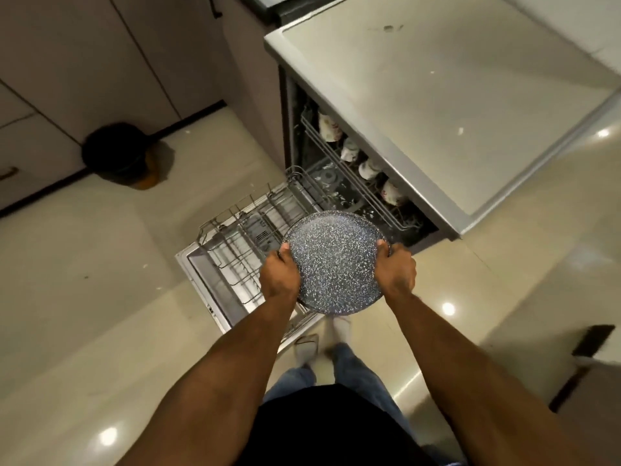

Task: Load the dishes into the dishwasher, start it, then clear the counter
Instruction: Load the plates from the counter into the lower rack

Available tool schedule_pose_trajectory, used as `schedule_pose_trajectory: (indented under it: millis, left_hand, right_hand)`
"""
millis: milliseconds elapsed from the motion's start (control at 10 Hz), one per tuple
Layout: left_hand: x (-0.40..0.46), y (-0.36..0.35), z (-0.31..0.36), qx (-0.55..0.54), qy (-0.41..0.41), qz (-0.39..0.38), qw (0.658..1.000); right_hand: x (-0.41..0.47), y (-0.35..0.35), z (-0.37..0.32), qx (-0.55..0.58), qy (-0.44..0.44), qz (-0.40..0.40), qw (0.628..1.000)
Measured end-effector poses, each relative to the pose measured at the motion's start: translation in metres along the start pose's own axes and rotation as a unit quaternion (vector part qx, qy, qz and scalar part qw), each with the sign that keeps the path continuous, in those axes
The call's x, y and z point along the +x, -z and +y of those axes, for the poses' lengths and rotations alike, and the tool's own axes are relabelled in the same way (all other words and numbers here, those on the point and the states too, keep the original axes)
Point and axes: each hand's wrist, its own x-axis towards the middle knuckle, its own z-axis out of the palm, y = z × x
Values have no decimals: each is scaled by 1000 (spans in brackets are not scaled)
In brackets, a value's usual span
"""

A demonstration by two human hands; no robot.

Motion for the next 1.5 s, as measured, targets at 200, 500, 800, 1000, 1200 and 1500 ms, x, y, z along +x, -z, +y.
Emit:
schedule_pose_trajectory:
  millis: [200, 500, 800, 1000, 1200, 1500]
  left_hand:
    - [35, -18, -4, -49, 64, 10, 997]
    - [101, -88, -39, -55, 180, 32, 982]
    - [177, -145, -79, -1, 264, -37, 964]
    - [213, -186, -89, 10, 269, -96, 958]
    - [237, -221, -98, -5, 289, -109, 951]
    - [252, -233, -97, -6, 291, -126, 948]
  right_hand:
    - [48, -27, -15, -45, 27, -72, 996]
    - [135, -99, -3, -156, -23, -168, 973]
    - [212, -180, 8, -230, -64, -173, 956]
    - [264, -210, 22, -292, -46, -199, 934]
    - [302, -238, 48, -210, -68, -213, 952]
    - [321, -249, 53, -138, -89, -183, 969]
